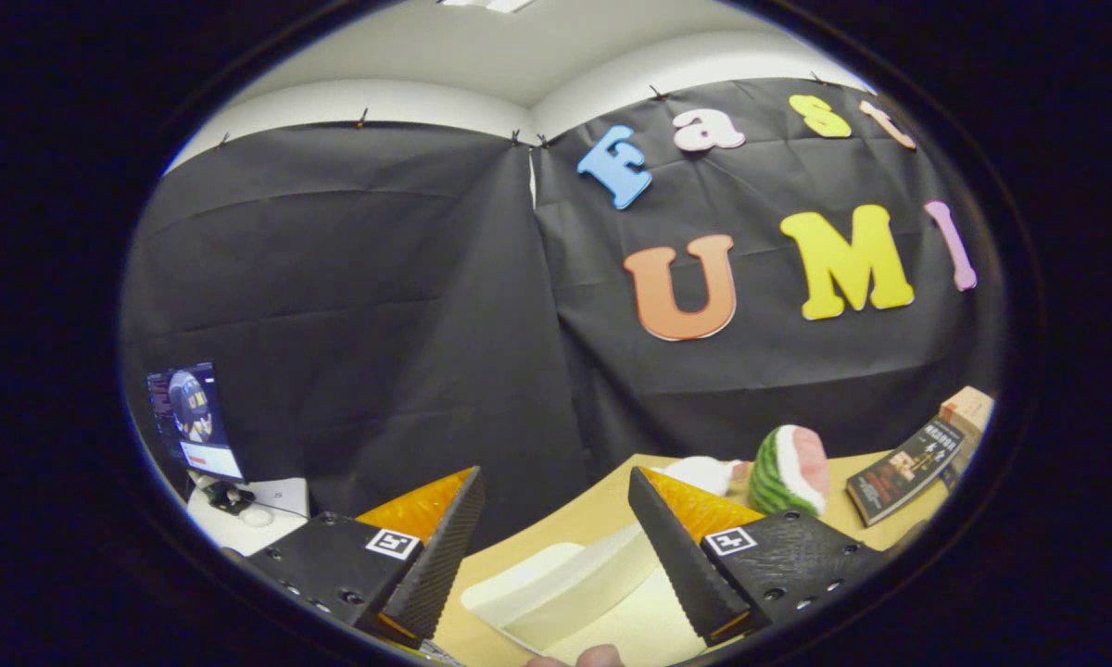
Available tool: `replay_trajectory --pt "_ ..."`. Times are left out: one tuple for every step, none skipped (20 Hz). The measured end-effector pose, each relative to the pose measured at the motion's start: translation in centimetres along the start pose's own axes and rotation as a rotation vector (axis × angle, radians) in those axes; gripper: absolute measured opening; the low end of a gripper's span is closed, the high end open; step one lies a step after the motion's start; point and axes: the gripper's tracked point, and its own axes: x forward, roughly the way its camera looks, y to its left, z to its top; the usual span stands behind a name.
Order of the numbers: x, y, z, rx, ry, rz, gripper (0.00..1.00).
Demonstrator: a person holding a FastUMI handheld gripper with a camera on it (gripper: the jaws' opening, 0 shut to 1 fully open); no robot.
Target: Open the storage box then place both shoes into the box .Put the left shoe in first, then the right shoe, with the right side of both shoes facing outward in a uniform manner.
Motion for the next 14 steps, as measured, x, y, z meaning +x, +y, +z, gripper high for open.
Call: replay_trajectory --pt "-1.2 -1.8 0.3 -0.006 -0.006 -0.034 0.95" --pt "-2.4 -3.8 0.5 -0.01 -0.006 -0.073 0.96" --pt "-3.8 -6.2 0.7 -0.007 -0.003 -0.114 0.95" --pt "-5.1 -8.4 0.9 0.0 0.002 -0.146 0.95" --pt "-6.4 -10.7 0.9 0.008 0.01 -0.181 0.95" --pt "-7.8 -13.1 0.8 0.016 0.023 -0.215 0.95" --pt "-9.5 -15.4 0.9 0.016 0.034 -0.25 0.96" --pt "-11.1 -17.7 0.7 0.008 0.051 -0.28 0.95" --pt "-13.0 -20.4 0.4 -0.008 0.071 -0.327 0.95" --pt "-14.6 -22.7 0.4 -0.02 0.085 -0.363 0.95" --pt "-16.4 -25.1 0.2 -0.034 0.106 -0.404 0.96" --pt "-17.7 -27.0 -0.3 -0.042 0.128 -0.434 0.95" --pt "-19.0 -29.1 -0.9 -0.043 0.151 -0.465 0.96" --pt "-20.2 -31.1 -1.7 -0.038 0.185 -0.494 0.96"
